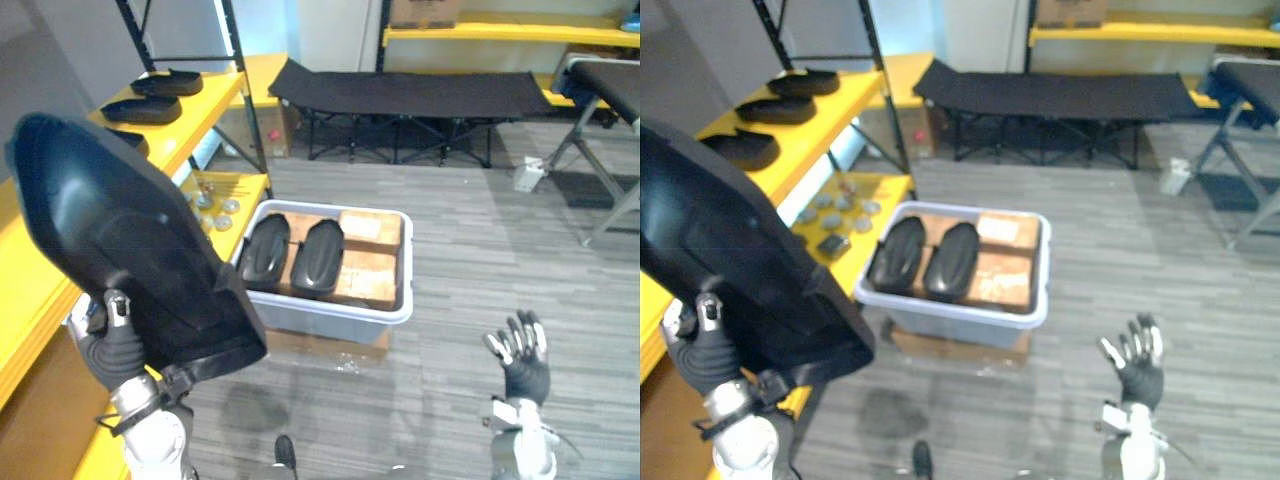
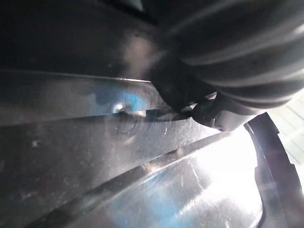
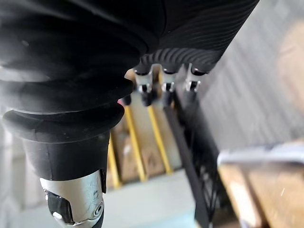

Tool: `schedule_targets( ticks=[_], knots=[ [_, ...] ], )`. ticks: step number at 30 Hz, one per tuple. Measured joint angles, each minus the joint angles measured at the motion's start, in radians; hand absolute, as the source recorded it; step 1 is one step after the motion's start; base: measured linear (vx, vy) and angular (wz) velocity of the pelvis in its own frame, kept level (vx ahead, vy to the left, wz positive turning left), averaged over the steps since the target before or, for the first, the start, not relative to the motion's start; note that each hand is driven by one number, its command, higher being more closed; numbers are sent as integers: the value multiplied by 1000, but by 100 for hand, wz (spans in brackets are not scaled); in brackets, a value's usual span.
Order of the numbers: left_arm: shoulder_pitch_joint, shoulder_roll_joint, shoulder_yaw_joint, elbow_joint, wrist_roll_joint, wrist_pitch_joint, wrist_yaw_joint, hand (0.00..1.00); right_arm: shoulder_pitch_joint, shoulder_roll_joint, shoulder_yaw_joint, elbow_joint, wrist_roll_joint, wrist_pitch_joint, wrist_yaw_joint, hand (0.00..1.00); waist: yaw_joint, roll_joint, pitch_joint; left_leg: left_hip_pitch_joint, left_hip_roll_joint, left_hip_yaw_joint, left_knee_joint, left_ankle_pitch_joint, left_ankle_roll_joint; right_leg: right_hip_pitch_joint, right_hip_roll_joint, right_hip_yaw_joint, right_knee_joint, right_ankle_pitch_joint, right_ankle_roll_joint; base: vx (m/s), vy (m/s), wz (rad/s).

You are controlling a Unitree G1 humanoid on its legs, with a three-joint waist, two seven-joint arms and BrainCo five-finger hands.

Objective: Walk over and take plastic housings, then place them on the shelf

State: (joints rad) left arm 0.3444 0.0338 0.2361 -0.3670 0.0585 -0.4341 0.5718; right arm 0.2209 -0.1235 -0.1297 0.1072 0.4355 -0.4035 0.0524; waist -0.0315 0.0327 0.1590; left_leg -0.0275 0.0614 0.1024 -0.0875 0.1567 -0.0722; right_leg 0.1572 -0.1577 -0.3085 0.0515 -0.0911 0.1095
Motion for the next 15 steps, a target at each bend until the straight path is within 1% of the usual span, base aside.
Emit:
schedule_targets(
  ticks=[1,2,3,5,6,7,8,9,11,12,13,14,15],
  knots=[
    [1,-2,15,0,0,4,12,100,-12,-2,21,0,0,2,2,0,9,1,0,-3,-4,-16,0,3,1,6,-1,-20,1,-3,1,3,-23,71],
    [6,-6,41,-6,5,13,32,100,-30,-2,58,2,-4,8,6,0,28,1,-1,-6,-8,-39,1,5,0,15,-2,-42,3,-10,3,23,-43,76],
    [30,-16,99,-18,24,25,60,100,-68,-1,130,13,-34,9,7,0,64,-1,0,-11,-18,-76,1,10,1,33,-3,-82,7,-21,5,29,-49,82],
    [73,-46,168,-37,26,26,78,100,-118,0,213,32,-68,10,-11,0,108,-5,0,-13,-33,-120,3,11,1,59,-6,-130,7,-31,9,35,-52,73],
    [89,-56,186,-44,26,26,80,100,-128,1,235,32,-70,10,-14,0,120,-10,-3,-20,-38,-133,3,12,1,61,-8,-144,7,-36,11,38,-57,80],
    [128,-80,227,-60,22,24,80,100,-163,3,273,34,-92,10,-34,0,159,-14,-6,-35,-52,-174,4,20,7,72,-12,-188,6,-40,16,31,-39,75],
    [143,-88,240,-66,19,23,79,100,-178,4,282,37,-102,11,-42,0,173,-17,-7,-43,-57,-187,4,22,8,74,-15,-204,5,-41,17,43,-41,89],
    [173,-104,270,-70,16,19,76,100,-224,8,295,54,-130,12,-60,0,204,-26,-3,-50,-69,-214,5,26,10,85,-17,-233,3,-45,18,30,-26,63],
    [188,-117,286,-70,-19,6,52,100,-253,9,299,70,-153,19,-88,0,222,-40,-4,-56,-82,-238,4,26,11,95,-18,-255,2,-50,18,19,-30,52],
    [189,-129,291,-71,-45,-13,29,100,-264,9,298,70,-164,19,-106,0,226,-51,-4,-65,-92,-259,4,26,11,95,-18,-267,14,-61,15,11,-35,43],
    [187,-130,290,-71,-56,-18,16,100,-266,8,297,70,-176,21,-117,0,225,-54,-2,-68,-95,-269,4,27,11,94,-19,-267,26,-67,12,1,-40,57],
    [180,-129,290,-71,-63,-24,-8,100,-264,7,291,70,-186,30,-133,0,221,-61,2,-76,-103,-293,4,32,12,88,-22,-263,51,-83,-6,-18,-34,70],
    [164,-126,288,-71,-91,-32,-41,100,-261,4,287,70,-196,39,-148,0,207,-68,7,-81,-112,-323,4,34,16,88,-24,-252,72,-105,-21,-29,-35,71]
  ],
)
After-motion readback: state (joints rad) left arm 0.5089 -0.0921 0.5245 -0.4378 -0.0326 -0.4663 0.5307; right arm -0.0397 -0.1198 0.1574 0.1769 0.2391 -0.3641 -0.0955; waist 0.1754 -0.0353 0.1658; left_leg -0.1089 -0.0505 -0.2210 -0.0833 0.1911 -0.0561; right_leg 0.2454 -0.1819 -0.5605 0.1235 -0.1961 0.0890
